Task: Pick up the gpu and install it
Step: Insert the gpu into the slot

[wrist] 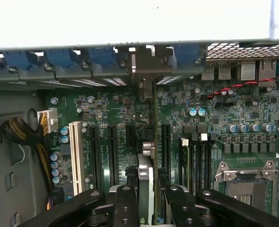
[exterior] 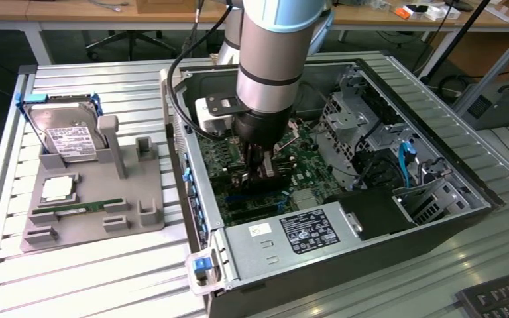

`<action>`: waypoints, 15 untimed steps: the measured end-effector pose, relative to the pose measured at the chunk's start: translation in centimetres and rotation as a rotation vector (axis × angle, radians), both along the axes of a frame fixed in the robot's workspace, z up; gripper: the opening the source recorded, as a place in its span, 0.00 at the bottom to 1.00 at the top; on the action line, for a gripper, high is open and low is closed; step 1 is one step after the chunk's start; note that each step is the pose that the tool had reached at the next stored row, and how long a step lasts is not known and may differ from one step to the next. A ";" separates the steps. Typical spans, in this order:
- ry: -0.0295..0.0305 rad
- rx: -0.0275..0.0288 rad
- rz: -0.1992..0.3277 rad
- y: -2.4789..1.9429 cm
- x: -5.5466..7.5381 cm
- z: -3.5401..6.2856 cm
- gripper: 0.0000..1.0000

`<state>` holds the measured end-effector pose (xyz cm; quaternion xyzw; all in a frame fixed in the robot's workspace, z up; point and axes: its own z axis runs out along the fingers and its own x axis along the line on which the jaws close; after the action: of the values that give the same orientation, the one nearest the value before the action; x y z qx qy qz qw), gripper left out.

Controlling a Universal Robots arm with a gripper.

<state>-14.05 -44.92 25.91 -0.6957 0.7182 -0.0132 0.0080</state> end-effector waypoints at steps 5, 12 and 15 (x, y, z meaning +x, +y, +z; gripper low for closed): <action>0.0001 -0.0001 0.000 0.00 0.0 0.01 0.27; 0.0003 -0.0003 0.000 -0.02 0.1 -0.25 0.27; 0.0000 0.0001 0.000 -0.02 0.1 -0.36 0.27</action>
<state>-13.95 -44.94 25.55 -0.6957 0.7182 -0.0131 0.0081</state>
